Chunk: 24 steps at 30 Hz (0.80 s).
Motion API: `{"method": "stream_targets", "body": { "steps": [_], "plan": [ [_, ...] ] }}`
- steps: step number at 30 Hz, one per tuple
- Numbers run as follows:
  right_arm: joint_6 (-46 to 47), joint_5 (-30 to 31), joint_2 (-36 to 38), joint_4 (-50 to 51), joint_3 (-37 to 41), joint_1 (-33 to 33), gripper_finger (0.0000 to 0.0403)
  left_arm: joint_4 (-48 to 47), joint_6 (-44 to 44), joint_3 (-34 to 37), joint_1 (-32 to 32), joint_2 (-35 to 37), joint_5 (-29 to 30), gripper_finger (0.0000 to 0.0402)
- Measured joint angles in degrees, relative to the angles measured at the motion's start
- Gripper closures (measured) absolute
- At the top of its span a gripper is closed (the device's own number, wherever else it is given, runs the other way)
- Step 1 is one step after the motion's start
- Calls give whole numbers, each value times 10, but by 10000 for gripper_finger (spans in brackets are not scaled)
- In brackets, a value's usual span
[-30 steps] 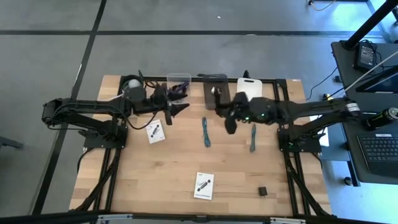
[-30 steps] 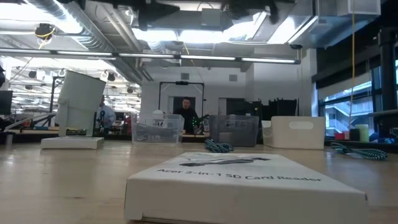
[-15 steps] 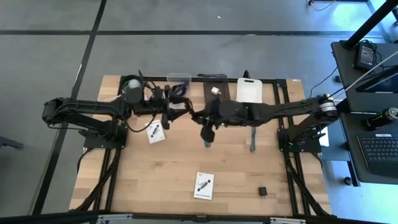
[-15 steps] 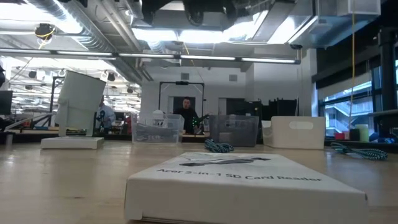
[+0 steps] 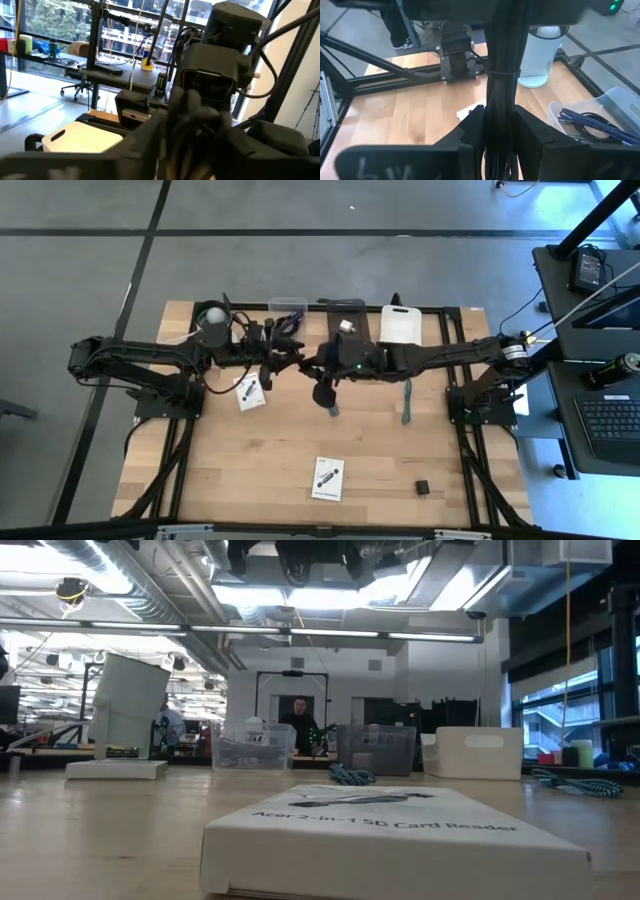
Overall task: Pick and place items into bin
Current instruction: Put the black charger cable into the transparent bin
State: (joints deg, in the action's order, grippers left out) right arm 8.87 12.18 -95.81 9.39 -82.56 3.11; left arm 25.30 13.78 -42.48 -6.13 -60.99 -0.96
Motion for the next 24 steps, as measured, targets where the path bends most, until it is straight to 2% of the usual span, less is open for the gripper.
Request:
{"method": "stream_targets", "body": {
  "steps": [4, 11, 18, 24],
  "plan": [
    [10, 1, 0, -1, 0, -3, 321, 0, -16, 0, -4, 0, -1, 370],
    [48, 4, 0, -2, 0, -21, 302, -1, -12, 0, -40, 0, -6, 372],
    [75, 3, 0, 0, 0, -46, 236, -29, -4, 0, -105, 0, -50, 372],
    [93, 1, 3, 19, 0, -77, 181, -101, -8, -9, -176, 0, -79, 372]
  ]
}}
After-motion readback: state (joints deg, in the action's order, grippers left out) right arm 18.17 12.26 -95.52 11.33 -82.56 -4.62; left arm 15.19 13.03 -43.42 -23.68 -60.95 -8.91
